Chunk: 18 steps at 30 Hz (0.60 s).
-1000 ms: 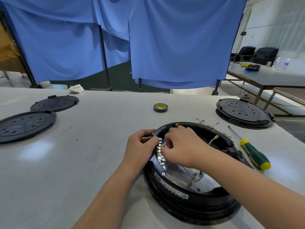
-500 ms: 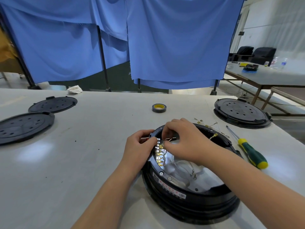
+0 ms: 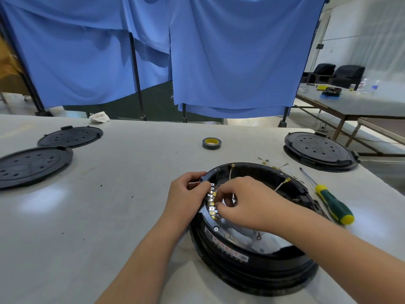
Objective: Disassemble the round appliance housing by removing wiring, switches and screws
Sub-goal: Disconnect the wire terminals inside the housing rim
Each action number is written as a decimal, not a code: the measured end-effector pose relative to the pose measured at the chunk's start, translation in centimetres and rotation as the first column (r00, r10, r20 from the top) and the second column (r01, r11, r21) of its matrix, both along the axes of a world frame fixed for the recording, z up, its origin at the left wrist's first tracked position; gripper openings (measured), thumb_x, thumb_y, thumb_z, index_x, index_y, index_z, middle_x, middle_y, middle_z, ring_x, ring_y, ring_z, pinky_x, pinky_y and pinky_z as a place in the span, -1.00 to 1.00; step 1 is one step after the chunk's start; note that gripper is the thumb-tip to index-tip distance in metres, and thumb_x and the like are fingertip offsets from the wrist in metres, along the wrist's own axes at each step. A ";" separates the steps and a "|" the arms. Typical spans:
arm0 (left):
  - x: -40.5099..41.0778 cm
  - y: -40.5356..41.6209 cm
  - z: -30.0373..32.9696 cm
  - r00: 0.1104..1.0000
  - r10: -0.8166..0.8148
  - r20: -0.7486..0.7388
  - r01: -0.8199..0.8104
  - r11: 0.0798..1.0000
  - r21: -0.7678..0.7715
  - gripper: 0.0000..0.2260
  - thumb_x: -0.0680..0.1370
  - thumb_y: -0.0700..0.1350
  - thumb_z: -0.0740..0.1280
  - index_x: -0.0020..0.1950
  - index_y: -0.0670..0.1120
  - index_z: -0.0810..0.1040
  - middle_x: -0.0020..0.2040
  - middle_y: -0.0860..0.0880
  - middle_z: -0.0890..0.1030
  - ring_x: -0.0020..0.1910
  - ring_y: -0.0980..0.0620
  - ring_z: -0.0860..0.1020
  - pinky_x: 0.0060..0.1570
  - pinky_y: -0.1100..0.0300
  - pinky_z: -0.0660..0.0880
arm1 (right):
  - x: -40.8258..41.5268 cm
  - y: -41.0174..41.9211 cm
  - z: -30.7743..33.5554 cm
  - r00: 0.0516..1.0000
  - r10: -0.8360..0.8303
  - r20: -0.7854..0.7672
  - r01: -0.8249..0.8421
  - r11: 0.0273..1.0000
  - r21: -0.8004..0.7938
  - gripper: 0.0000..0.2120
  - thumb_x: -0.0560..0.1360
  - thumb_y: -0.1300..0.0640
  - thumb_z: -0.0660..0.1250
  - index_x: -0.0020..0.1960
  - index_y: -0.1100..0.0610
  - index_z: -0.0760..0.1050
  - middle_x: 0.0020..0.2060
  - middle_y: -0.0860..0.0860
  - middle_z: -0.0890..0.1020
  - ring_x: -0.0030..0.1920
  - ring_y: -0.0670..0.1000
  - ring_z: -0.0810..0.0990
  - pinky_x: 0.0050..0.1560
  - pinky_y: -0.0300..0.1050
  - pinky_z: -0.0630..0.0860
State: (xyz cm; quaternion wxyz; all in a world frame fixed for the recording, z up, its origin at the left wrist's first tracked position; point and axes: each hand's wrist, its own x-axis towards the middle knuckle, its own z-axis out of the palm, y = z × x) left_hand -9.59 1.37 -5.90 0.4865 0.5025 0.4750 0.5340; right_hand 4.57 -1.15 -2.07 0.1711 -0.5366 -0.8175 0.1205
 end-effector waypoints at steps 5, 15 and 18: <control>0.0 0.0 -0.1 1.000 -0.005 0.001 0.005 1.000 0.003 -0.73 0.45 -0.33 0.32 -0.13 0.05 0.65 -0.32 0.05 0.69 -0.36 0.14 0.63 -0.37 0.30 0.56 | -0.1 0.1 -0.8 0.990 -0.080 -0.112 0.076 0.996 -0.040 -0.88 0.36 0.06 0.28 -0.34 0.01 0.52 -0.45 -0.09 0.52 -0.39 -0.13 0.47 -0.33 -0.20 0.42; -0.1 0.1 -0.1 1.000 0.000 -0.024 0.000 1.000 0.018 -0.73 0.45 -0.32 0.33 -0.14 0.06 0.64 -0.34 0.08 0.69 -0.38 0.14 0.62 -0.40 0.29 0.55 | -0.4 -0.2 -0.9 0.994 -0.097 -0.049 0.098 0.995 0.018 -0.84 0.37 0.02 0.28 -0.37 -0.02 0.42 -0.50 -0.12 0.45 -0.43 -0.15 0.42 -0.43 -0.28 0.27; -0.1 0.1 -0.1 1.000 0.004 -0.028 -0.004 1.000 0.023 -0.73 0.45 -0.32 0.32 -0.15 0.07 0.64 -0.34 0.08 0.69 -0.37 0.15 0.63 -0.40 0.31 0.54 | -0.5 -0.3 -1.0 0.994 -0.099 -0.047 0.100 0.995 0.029 -0.80 0.39 0.02 0.27 -0.39 -0.02 0.38 -0.51 -0.12 0.43 -0.43 -0.14 0.40 -0.41 -0.26 0.28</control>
